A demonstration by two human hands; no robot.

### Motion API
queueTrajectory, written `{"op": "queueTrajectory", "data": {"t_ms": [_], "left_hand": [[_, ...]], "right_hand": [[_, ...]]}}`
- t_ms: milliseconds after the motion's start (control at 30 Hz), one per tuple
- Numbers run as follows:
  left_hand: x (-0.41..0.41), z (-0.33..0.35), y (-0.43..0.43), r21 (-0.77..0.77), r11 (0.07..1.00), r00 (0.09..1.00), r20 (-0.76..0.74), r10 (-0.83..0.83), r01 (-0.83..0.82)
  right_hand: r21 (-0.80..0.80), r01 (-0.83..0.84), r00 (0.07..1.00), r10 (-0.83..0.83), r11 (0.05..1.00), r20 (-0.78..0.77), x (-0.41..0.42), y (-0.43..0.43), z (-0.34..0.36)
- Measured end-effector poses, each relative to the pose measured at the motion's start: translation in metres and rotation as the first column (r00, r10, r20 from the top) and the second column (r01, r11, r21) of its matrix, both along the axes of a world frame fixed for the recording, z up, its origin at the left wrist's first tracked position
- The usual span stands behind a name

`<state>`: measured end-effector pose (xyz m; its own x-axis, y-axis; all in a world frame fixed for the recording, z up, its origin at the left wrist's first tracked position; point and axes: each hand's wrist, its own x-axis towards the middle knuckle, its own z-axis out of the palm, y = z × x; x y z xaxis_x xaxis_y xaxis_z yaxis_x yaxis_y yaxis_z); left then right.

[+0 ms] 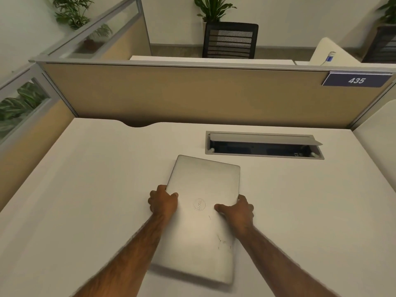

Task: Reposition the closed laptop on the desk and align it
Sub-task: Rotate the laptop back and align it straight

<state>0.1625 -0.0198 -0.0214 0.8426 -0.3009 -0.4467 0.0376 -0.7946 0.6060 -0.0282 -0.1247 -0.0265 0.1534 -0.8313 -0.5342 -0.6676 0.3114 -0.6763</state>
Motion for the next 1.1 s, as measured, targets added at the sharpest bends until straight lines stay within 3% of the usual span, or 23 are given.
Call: {"op": "queueTrajectory", "data": {"t_ms": [533, 1100], "left_hand": [[-0.056, 0.0, 0.021, -0.084, 0.972, 0.965, -0.165, 0.203, -0.218], [-0.113, 0.008, 0.037, -0.138, 0.889, 0.861, -0.348, 0.37, -0.437]], "right_hand": [[-0.1, -0.272, 0.961, 0.264, 0.957, -0.085, 0.014, -0.07, 0.011], [-0.07, -0.574, 0.815, 0.561, 0.816, -0.145, 0.056, -0.107, 0.012]]}}
